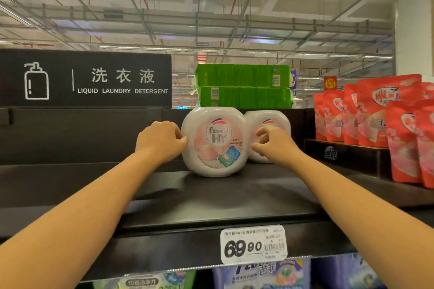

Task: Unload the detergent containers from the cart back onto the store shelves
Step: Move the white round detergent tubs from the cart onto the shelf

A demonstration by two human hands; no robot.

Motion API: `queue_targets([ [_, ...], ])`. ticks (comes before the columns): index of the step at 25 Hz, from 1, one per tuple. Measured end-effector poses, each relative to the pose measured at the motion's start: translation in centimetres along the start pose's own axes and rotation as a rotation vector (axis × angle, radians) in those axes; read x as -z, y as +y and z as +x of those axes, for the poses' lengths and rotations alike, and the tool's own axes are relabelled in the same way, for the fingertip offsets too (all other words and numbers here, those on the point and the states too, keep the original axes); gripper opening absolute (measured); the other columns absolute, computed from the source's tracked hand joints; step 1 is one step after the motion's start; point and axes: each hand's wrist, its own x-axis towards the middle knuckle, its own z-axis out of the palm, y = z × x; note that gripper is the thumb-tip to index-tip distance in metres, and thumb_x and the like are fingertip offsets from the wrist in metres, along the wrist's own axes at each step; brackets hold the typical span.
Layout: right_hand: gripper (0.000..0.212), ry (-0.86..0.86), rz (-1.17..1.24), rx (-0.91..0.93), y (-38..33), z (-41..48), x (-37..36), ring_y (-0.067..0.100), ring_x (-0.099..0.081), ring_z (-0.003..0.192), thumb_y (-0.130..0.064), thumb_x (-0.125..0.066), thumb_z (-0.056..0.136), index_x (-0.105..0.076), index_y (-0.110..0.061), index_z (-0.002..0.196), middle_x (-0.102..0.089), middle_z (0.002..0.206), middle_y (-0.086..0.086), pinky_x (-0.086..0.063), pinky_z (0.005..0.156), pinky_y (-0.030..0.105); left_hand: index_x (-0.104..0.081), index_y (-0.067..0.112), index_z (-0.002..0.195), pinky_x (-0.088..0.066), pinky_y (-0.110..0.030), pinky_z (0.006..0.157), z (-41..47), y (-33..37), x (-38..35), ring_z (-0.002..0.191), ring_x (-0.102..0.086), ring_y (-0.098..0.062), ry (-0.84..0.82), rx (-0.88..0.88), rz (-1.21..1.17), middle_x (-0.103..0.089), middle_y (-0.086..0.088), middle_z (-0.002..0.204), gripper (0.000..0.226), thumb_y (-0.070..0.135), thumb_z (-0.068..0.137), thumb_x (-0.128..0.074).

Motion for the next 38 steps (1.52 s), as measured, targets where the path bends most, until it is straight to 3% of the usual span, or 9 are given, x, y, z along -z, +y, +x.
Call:
queue_targets([
  [3, 0.017, 0.123, 0.163, 0.114, -1.6, -4.1, 2.1, 0.018, -0.063, 0.072, -0.012, -0.065, 0.088, -0.068, -0.006, 0.103, -0.071, 0.089, 0.011, -0.054, 0.076, 0.034, -0.070, 0.021, 0.100, -0.055, -0.033, 0.083, -1.9, 1.4, 2.0, 0.076, -0.071, -0.015, -0.011, -0.119, -0.336, -0.072, 0.002, 0.087, 0.017, 0.020, 0.088, -0.059],
  [5, 0.012, 0.188, 0.275, 0.203, -2.6, -7.6, 3.6, 0.018, -0.064, 0.069, -0.007, -0.064, 0.088, -0.068, -0.007, 0.099, -0.071, 0.083, 0.011, -0.054, 0.071, 0.032, -0.068, 0.025, 0.104, -0.053, -0.019, 0.070, -4.6, 3.1, 3.3, 0.064, -0.069, -0.007, -0.060, -0.300, -0.514, -0.070, 0.007, 0.090, 0.022, 0.011, 0.088, -0.060],
  [7, 0.013, 0.260, 0.427, 0.274, -2.7, -11.6, 5.2, 0.012, -0.064, 0.064, -0.001, -0.063, 0.088, -0.067, -0.009, 0.098, -0.070, 0.081, 0.015, -0.053, 0.062, 0.022, -0.068, 0.031, 0.101, -0.049, -0.013, 0.061, -8.0, 4.4, 4.2, 0.064, -0.068, -0.005, -0.068, -0.421, -0.713, -0.071, 0.010, 0.093, 0.022, 0.013, 0.089, -0.063],
  [9, 0.014, 0.350, 0.574, 0.282, -1.8, -16.3, 7.0, 0.005, -0.061, 0.059, -0.001, -0.062, 0.088, -0.066, -0.013, 0.094, -0.070, 0.076, 0.011, -0.049, 0.057, 0.015, -0.069, 0.033, 0.097, -0.051, -0.019, 0.062, -11.4, 5.3, 4.7, 0.068, -0.068, -0.010, 0.007, -0.482, -0.871, -0.072, 0.011, 0.090, 0.017, 0.021, 0.087, -0.064],
  [12, 0.012, 0.374, 0.569, 0.195, 0.7, -23.2, 8.5, 0.005, -0.062, 0.059, -0.005, -0.064, 0.088, -0.067, -0.015, 0.094, -0.072, 0.073, 0.004, -0.049, 0.058, 0.014, -0.068, 0.028, 0.094, -0.049, -0.017, 0.061, -16.1, 7.0, 4.1, 0.066, -0.067, -0.010, 0.013, -0.474, -1.135, -0.072, 0.011, 0.087, 0.015, 0.018, 0.086, -0.061],
  [18, 0.020, 0.439, 0.453, -0.252, 7.8, -37.9, 8.3, 0.005, -0.063, 0.058, 0.002, -0.059, 0.088, -0.068, -0.015, 0.091, -0.073, 0.071, -0.002, -0.050, 0.059, 0.014, -0.066, 0.022, 0.096, -0.050, -0.013, 0.062, -27.5, 12.2, -4.1, 0.067, -0.065, -0.005, -0.439, -0.329, -1.475, -0.071, 0.010, 0.089, 0.016, 0.014, 0.082, -0.065],
  [29, 0.026, 0.864, 0.278, -0.925, 15.7, -61.6, 11.8, 0.003, -0.056, 0.048, 0.012, -0.055, 0.088, -0.067, -0.011, 0.085, -0.070, 0.063, 0.001, -0.047, 0.052, 0.013, -0.068, 0.026, 0.095, -0.051, -0.019, 0.073, -46.1, 24.5, -17.4, 0.070, -0.064, -0.006, -1.314, -0.279, -1.385, -0.074, 0.007, 0.088, 0.033, -0.005, 0.087, -0.063],
  [36, 0.015, 0.989, 0.225, -1.199, 24.8, -67.4, 16.7, 0.002, -0.056, 0.048, 0.007, -0.057, 0.089, -0.066, -0.003, 0.094, -0.066, 0.072, 0.010, -0.044, 0.048, 0.011, -0.064, 0.022, 0.091, -0.048, -0.008, 0.070, -51.2, 38.6, -23.0, 0.069, -0.061, 0.004, -1.568, -0.364, -1.319, -0.068, 0.003, 0.088, 0.034, -0.011, 0.088, -0.057],
  [38, 0.016, 0.961, 0.206, -1.273, 28.8, -67.7, 18.0, 0.007, -0.056, 0.053, 0.004, -0.058, 0.089, -0.064, -0.010, 0.092, -0.063, 0.080, 0.015, -0.045, 0.049, 0.011, -0.066, 0.013, 0.096, -0.048, -0.008, 0.068, -53.1, 42.7, -25.8, 0.074, -0.061, -0.005, -1.631, -0.400, -1.241, -0.067, -0.001, 0.086, 0.027, -0.011, 0.088, -0.057],
])
